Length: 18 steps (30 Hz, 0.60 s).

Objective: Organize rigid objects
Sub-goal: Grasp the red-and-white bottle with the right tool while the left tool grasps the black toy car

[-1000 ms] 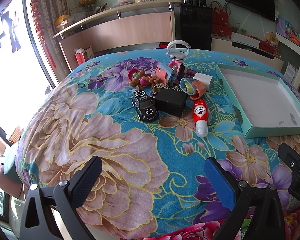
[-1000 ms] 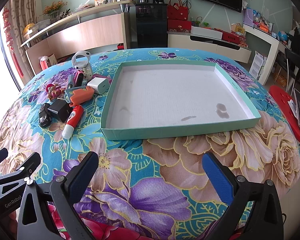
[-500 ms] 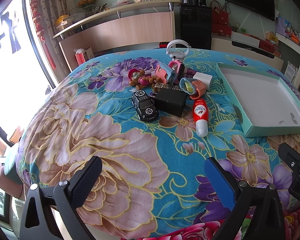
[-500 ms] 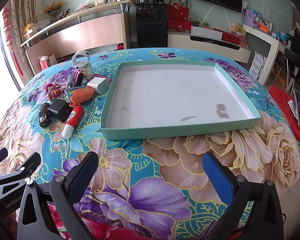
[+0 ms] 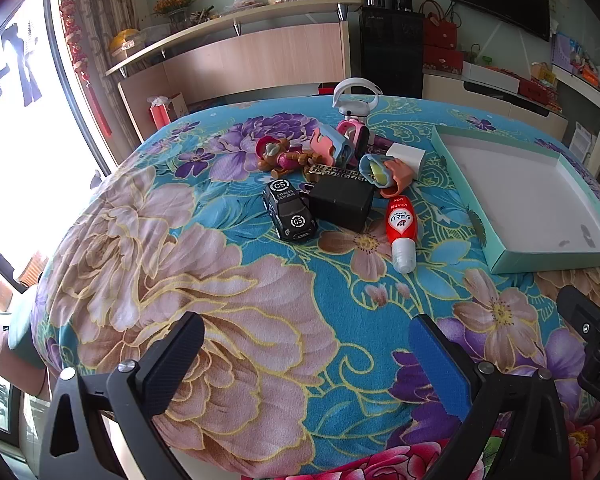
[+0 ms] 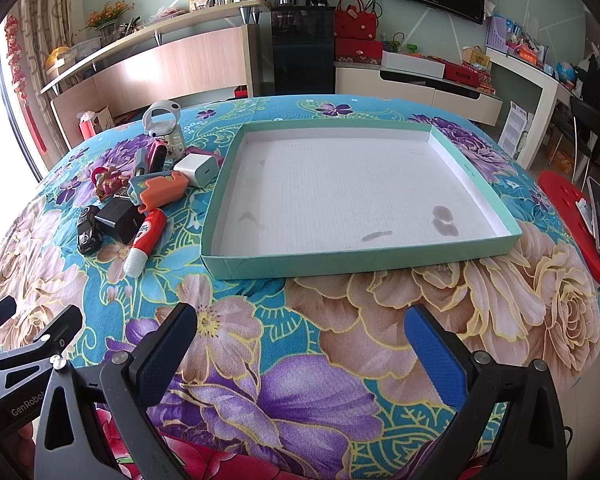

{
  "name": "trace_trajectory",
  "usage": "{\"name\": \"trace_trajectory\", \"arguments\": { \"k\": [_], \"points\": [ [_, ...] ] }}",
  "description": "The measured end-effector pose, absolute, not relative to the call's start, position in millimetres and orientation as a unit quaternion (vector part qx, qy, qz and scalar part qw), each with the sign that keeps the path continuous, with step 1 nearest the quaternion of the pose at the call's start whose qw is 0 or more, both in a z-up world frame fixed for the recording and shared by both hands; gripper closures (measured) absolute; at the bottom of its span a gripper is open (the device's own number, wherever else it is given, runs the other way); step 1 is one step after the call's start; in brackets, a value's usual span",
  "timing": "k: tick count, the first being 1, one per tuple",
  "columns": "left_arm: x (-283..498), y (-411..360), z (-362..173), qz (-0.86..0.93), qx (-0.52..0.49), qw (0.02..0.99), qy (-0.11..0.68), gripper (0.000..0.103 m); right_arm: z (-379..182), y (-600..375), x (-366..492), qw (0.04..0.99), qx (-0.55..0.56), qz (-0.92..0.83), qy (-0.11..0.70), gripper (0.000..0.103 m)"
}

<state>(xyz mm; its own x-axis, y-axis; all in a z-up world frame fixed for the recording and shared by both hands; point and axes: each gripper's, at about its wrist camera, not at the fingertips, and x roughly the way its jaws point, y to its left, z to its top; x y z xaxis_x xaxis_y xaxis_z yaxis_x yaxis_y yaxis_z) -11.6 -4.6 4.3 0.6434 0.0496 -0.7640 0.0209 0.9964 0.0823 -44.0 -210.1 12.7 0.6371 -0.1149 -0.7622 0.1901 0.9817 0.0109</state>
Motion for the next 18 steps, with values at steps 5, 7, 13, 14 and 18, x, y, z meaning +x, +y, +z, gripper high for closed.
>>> {"name": "trace_trajectory", "arguments": {
  "k": [5,7,13,14,18],
  "points": [
    [-11.7,-4.6,4.6,0.008,0.042,0.905,0.422,0.000,12.7,-210.1,-44.2,0.904,0.045,-0.084,0.418,0.000],
    [-11.2,-3.6,5.4,0.008,0.040,0.905,0.424,0.000,12.8,-210.0,-44.2,0.903,0.045,-0.084,0.418,0.000],
    [4.5,13.8,18.0,-0.004,0.044,0.899,0.436,0.000,22.3,-214.3,-40.8,0.901,0.066,-0.050,0.425,0.000],
    [9.1,19.0,19.4,-0.008,0.035,0.896,0.442,0.000,25.3,-214.0,-38.1,0.900,0.071,-0.040,0.427,0.000],
    [26.2,38.7,23.8,-0.010,0.010,0.889,0.458,0.000,38.3,-205.8,-22.9,0.898,0.071,-0.004,0.434,0.000]
  ]
}}
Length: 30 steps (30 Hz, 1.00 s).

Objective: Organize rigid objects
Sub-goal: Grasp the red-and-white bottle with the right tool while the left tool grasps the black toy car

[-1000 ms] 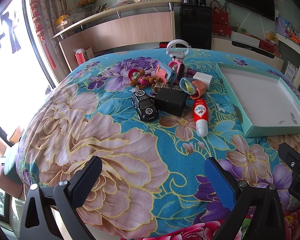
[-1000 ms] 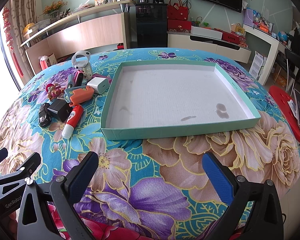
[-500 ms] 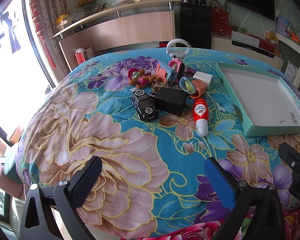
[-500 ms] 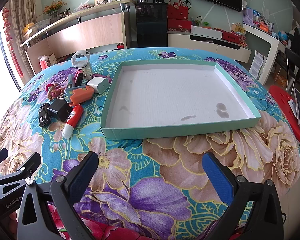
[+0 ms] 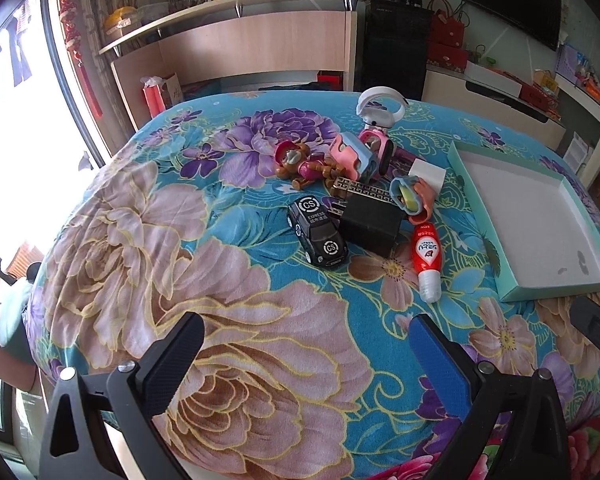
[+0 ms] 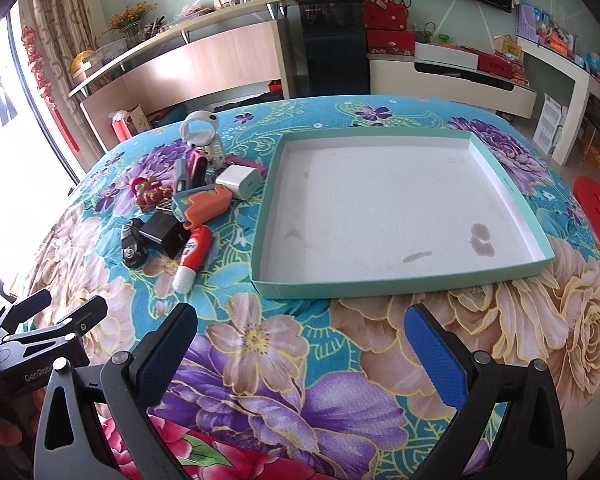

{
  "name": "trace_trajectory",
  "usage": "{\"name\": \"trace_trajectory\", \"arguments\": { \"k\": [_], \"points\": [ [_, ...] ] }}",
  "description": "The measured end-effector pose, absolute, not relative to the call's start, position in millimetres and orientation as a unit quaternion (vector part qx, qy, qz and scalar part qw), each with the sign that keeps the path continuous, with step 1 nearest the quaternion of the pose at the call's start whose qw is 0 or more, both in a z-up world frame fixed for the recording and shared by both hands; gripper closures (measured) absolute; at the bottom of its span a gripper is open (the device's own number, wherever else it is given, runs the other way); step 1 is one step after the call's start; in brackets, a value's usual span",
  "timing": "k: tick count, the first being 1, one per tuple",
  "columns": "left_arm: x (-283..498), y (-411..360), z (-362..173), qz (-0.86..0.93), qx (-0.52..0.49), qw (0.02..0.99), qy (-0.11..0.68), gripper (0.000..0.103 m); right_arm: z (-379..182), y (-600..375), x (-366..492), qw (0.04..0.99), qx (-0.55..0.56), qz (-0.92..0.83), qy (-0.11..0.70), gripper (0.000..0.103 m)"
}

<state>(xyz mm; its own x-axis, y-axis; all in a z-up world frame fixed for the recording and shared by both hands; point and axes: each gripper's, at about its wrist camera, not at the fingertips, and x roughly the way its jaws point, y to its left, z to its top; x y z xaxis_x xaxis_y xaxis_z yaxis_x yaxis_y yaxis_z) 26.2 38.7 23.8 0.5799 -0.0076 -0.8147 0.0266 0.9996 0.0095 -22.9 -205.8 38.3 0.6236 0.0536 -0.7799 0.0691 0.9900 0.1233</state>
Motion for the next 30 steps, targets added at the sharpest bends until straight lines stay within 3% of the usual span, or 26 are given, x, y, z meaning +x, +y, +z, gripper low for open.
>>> {"name": "trace_trajectory", "arguments": {
  "k": [18,30],
  "points": [
    [116.6,73.6,7.8,-0.020,-0.049,0.854,0.518,0.000,22.5,-123.0,67.8,0.867,0.015,0.084,0.490,0.001],
    [146.5,64.3,-11.5,-0.029,-0.055,0.842,0.535,0.004,-11.6,-109.1,97.0,0.847,0.002,0.089,0.524,0.028]
  ]
}}
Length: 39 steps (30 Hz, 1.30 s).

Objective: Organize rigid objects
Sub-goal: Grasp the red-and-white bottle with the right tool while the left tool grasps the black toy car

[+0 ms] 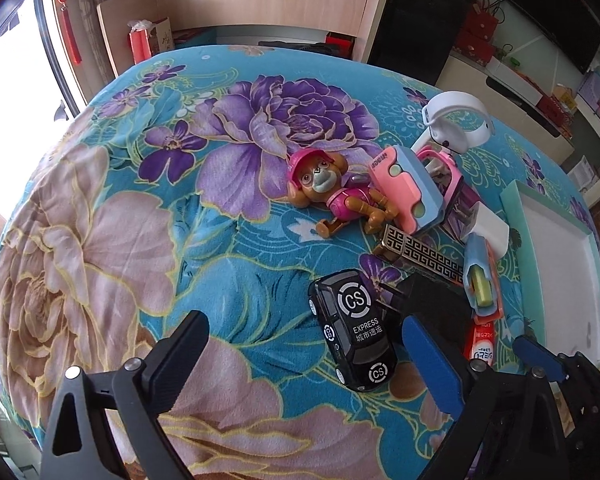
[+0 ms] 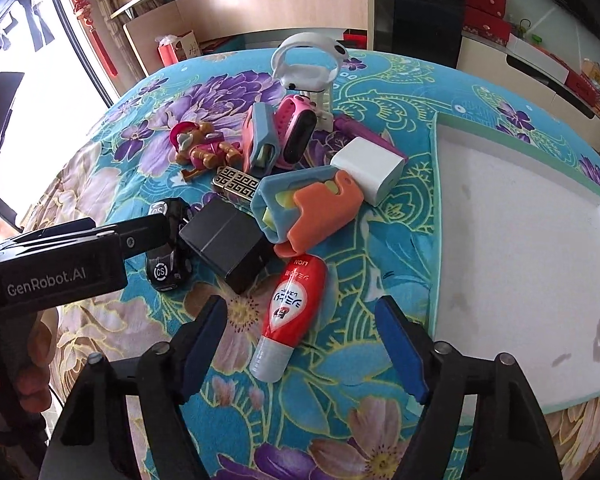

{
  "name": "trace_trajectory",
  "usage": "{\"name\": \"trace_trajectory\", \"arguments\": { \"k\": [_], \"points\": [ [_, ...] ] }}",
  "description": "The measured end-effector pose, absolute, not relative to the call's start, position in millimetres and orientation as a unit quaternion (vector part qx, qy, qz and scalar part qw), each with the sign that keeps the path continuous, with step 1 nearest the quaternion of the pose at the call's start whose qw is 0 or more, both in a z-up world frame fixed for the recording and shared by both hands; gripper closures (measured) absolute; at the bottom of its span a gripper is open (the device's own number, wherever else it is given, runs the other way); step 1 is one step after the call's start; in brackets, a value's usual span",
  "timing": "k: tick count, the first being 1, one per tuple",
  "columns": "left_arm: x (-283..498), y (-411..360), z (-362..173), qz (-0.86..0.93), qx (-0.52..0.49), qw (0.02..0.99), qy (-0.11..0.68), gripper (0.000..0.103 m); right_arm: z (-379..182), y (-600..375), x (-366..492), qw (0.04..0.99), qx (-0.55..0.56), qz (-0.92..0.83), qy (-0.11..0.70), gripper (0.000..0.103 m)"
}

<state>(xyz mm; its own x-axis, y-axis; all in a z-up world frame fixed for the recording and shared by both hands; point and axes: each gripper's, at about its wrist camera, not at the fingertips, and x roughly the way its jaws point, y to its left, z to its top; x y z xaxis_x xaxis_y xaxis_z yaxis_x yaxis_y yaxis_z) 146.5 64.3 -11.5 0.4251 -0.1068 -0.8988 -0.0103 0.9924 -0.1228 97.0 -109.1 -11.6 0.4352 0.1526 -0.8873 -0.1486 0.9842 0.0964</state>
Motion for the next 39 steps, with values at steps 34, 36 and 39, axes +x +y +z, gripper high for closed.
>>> {"name": "trace_trajectory", "arguments": {
  "k": [34,36,39],
  "points": [
    [150.3,52.2,-32.2,-0.018,-0.039,0.828,0.559,0.029,-27.8,-105.2,107.4,0.855,-0.024,0.066,0.514,0.057],
    [148.1,53.1,-30.2,-0.024,-0.046,0.829,0.557,0.039,-28.4,-105.0,107.6,0.856,-0.026,0.066,0.512,0.057],
    [143.3,49.6,-27.1,-0.035,-0.051,0.832,0.551,0.057,-28.8,-104.5,107.0,0.859,-0.028,0.064,0.507,0.057]
  ]
}}
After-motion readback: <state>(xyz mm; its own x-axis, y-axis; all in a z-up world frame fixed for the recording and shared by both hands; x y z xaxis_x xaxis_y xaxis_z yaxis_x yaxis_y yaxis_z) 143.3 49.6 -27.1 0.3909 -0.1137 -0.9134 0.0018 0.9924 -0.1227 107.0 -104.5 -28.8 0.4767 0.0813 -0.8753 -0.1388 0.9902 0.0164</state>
